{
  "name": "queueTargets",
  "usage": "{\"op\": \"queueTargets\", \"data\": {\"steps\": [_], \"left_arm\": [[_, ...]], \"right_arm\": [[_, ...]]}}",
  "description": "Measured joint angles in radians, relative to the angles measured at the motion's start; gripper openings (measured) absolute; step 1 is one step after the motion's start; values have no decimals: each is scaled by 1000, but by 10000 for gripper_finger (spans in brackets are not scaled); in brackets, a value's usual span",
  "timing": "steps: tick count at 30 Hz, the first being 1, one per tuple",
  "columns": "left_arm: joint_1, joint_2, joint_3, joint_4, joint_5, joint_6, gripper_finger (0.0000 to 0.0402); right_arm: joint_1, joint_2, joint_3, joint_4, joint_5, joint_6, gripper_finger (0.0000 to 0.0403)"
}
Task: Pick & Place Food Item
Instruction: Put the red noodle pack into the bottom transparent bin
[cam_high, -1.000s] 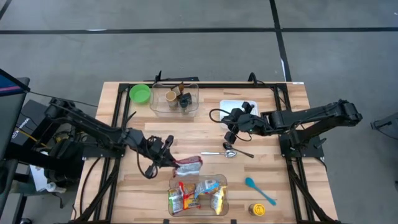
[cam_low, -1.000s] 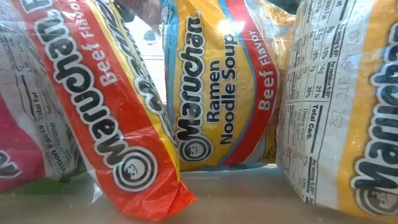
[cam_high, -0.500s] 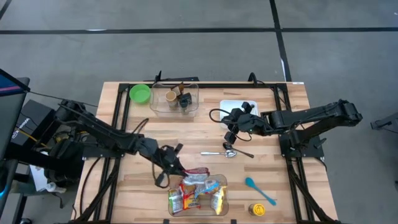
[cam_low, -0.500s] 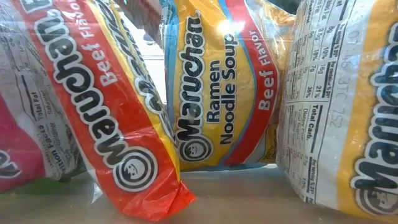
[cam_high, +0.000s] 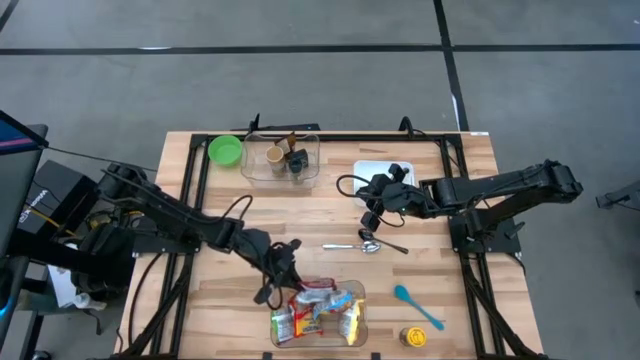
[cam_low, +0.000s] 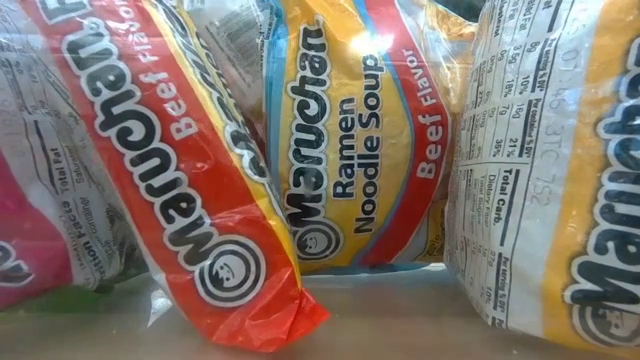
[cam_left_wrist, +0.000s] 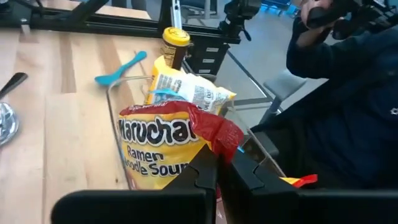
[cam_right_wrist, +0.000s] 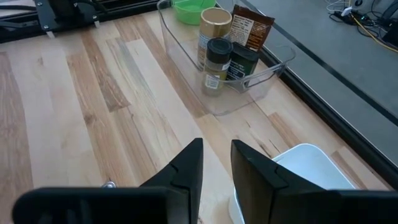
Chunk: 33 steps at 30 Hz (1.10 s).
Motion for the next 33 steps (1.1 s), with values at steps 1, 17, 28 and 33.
{"op": "queueTargets", "data": {"steps": [1,17,28,33], "left_arm": [[2,2,0,1,-1,0,0],[5,36,0,20,-2,-22,0],[40,153,66,25,59,-76,0],[56,165,72,18,60,-75,0]], "right_arm": [[0,0,0,0,0,0,76],[0,0,1,5,0,0,76],[-1,0,1,12,0,0,76],[0,0,1,11,0,0,76]]}}
